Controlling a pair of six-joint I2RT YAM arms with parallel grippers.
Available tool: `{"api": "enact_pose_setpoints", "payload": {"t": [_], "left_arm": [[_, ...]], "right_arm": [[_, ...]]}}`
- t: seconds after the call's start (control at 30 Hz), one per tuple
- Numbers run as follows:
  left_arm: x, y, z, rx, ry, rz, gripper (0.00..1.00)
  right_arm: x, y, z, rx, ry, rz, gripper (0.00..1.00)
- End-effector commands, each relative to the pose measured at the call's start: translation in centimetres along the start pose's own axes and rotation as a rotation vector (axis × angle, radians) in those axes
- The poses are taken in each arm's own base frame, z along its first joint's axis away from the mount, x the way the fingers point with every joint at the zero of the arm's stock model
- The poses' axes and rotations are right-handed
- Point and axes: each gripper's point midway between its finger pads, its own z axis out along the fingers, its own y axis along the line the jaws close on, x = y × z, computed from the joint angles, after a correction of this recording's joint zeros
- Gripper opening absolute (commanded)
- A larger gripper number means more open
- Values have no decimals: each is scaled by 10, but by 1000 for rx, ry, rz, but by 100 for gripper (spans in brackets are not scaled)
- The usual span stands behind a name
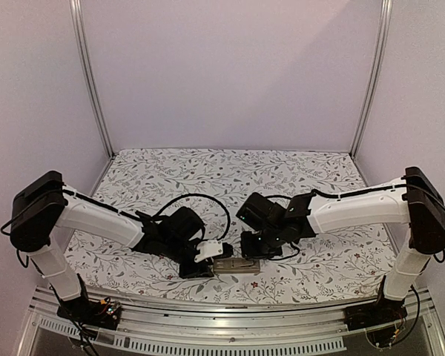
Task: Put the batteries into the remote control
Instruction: Press the battery cover on the remote control.
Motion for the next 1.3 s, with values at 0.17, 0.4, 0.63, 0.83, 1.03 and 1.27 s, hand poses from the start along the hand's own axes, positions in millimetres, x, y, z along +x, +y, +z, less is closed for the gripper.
{"api": "enact_pose_setpoints", "payload": {"t": [0.17, 0.4, 0.63, 0.83, 1.03, 1.27], "left_arm": [[-12, -4, -2, 13, -25, 21, 38], [-14, -4, -2, 13, -27, 19, 38], [-13, -4, -2, 14, -22, 17, 38], [-12, -4, -2, 16, -22, 16, 38], [-13, -5, -2, 17, -23, 18, 37], [-13, -4, -3, 16, -23, 17, 37]], "right_arm": [[8, -8, 0, 32, 14, -23, 24], [7, -24, -10, 97, -9, 8, 19], [19, -21, 3, 54, 37, 36, 17], [20, -19, 7, 49, 41, 37, 13], [21, -16, 11, 35, 50, 37, 9], [25, -18, 15, 39, 66, 40, 4]]}}
